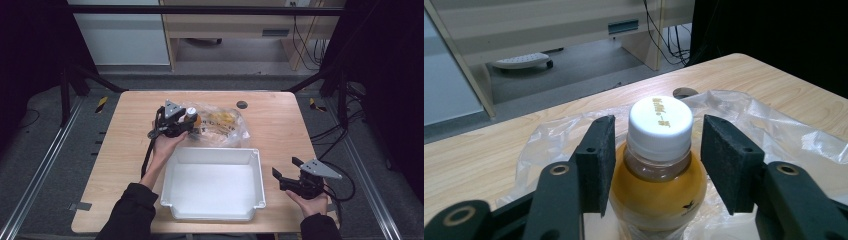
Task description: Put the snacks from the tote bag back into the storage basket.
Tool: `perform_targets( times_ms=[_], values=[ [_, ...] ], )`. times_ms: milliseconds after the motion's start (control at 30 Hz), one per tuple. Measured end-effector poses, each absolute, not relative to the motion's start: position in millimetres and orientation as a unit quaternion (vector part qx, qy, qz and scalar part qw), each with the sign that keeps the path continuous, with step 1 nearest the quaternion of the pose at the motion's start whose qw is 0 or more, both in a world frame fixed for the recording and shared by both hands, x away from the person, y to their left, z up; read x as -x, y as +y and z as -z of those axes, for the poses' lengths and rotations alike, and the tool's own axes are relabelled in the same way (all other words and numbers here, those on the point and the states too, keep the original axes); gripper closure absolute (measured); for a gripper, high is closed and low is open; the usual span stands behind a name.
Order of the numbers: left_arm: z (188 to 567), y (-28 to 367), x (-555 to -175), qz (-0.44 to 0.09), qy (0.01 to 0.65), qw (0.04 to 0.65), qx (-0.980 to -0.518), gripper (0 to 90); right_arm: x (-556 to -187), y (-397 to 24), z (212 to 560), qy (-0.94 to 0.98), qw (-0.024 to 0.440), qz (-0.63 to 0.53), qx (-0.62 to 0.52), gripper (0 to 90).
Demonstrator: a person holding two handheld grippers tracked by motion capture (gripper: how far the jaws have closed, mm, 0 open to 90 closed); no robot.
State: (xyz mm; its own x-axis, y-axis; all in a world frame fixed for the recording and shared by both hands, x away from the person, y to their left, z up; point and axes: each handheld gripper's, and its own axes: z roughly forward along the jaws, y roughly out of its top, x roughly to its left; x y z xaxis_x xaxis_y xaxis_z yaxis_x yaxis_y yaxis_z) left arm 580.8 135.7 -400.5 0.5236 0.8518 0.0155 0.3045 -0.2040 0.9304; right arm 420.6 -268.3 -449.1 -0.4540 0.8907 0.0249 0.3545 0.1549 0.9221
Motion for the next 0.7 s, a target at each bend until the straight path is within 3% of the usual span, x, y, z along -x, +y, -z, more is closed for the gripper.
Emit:
perform_targets(
  times_ms=[300, 700],
  values=[
    [404.1, 134.1, -584.2, -0.275, 0.399, 0.493, -0.722, 55.7, -420.3, -268.6, 448.9, 0.706, 0.28, -0.478, -0.441, 16.9],
    [405.5, 131.5, -586.1, -0.285, 0.392, 0.496, -0.721, 58.0, -420.4, -268.3, 449.1, 0.707, 0.279, -0.477, -0.441, 16.9]
  ],
)
